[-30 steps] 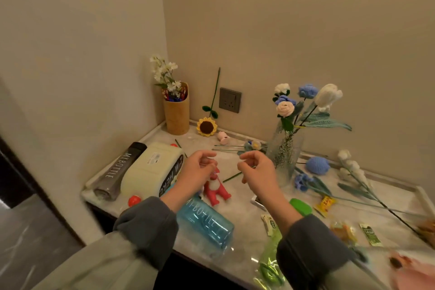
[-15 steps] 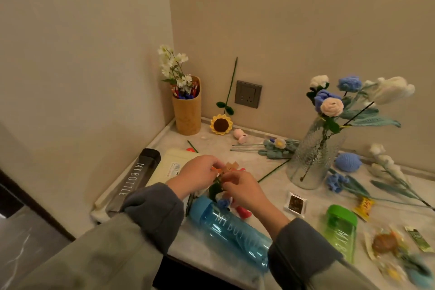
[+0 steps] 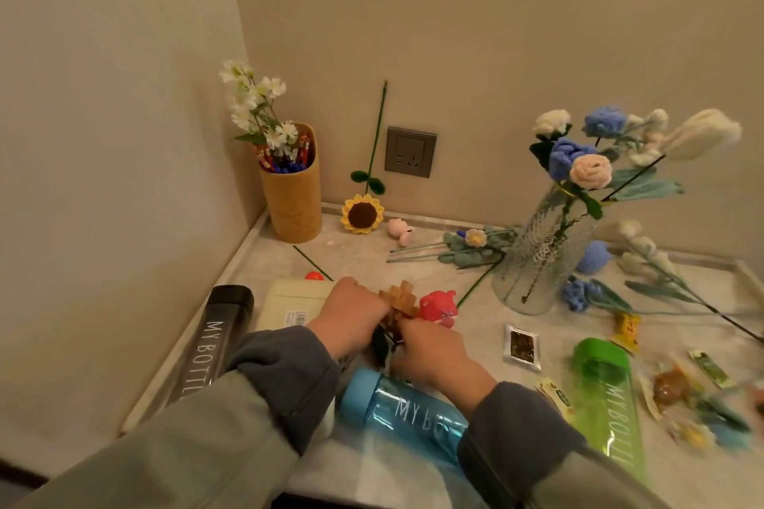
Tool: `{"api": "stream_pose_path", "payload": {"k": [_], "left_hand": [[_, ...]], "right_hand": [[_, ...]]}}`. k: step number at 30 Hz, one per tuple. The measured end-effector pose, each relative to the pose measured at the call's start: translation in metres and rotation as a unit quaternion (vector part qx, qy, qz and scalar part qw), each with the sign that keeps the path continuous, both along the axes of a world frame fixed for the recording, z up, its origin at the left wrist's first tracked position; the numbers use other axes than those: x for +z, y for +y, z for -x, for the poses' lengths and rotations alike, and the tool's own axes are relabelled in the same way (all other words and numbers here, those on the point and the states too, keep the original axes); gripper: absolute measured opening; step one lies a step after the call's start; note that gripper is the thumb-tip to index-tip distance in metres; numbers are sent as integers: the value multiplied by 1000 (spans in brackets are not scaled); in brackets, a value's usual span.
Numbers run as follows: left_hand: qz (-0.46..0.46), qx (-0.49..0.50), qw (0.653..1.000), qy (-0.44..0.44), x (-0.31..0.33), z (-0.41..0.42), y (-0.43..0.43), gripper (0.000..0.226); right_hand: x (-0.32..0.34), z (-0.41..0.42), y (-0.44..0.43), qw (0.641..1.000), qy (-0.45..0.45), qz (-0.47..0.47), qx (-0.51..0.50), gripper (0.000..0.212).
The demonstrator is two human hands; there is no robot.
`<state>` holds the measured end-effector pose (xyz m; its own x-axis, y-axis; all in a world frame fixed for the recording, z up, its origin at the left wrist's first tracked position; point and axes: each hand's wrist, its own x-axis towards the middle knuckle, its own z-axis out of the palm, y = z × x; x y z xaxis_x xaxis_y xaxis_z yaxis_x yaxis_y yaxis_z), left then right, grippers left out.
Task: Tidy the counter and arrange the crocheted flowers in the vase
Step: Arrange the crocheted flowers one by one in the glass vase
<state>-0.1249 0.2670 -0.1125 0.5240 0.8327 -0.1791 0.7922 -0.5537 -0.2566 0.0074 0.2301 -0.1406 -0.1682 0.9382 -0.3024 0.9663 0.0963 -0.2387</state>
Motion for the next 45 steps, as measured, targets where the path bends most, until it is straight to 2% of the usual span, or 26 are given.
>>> {"api": "stream_pose_path", "payload": {"k": [3, 5, 8, 9, 11, 13, 15, 18, 21, 24, 26, 29, 31, 33, 38, 42, 45], "left_hand": [[-8, -5, 1000, 3, -4, 2, 1, 19], [-15, -9, 1000, -5, -6, 2, 2, 16], [-16, -10, 998, -54, -8, 3, 3, 21], [-15, -5, 996, -84, -8, 4, 3, 23], [-3, 26, 981, -191, -5, 6, 4, 24], [30, 75, 944, -318, -2, 6, 4, 26], [43, 106, 914, -388, 4, 2, 7, 22], [27, 106, 890, -443, 14, -6, 14, 15], [21, 92, 863, -496, 25, -18, 20, 11], [26, 105, 816, -568, 30, -29, 29, 8], [28, 112, 780, -615, 33, -36, 37, 10], [25, 111, 734, -669, 39, -45, 51, 16], [19, 112, 712, -693, 45, -48, 61, 15], [-7, 110, 711, -694, 52, -50, 71, 12], [-61, 165, 734, -656, 55, -53, 103, 10], [-5, 217, 775, -593, 28, -55, 131, 6], [38, 226, 805, -548, 1, -63, 142, 15]], "right_hand": [[2, -3, 0, 999, 32, 0, -8, 33], [11, -5, 2, 996, 91, 1, -28, 38], [34, -5, 7, 975, 204, -16, -80, 19], [41, -6, 10, 965, 241, -24, -103, 13], [57, -9, 13, 941, 301, -30, -152, 14], [71, -17, 16, 918, 349, -37, -183, 22], [85, -27, 20, 875, 431, -40, -218, 33], [100, -42, 25, 786, 534, -21, -312, 35], [107, -55, 31, 729, 593, -14, -343, 45], [110, -66, 37, 666, 664, -35, -337, 44], [112, -73, 42, 649, 682, -64, -331, 40], [113, -83, 53, 669, 661, -78, -331, 32], [111, -85, 62, 709, 620, -57, -330, 26], [107, -86, 72, 751, 580, -36, -314, 24], [92, -87, 98, 786, 538, 13, -304, 24], [68, -89, 120, 793, 514, 39, -326, 21], [47, -88, 133, 804, 479, 56, -348, 24]]}}
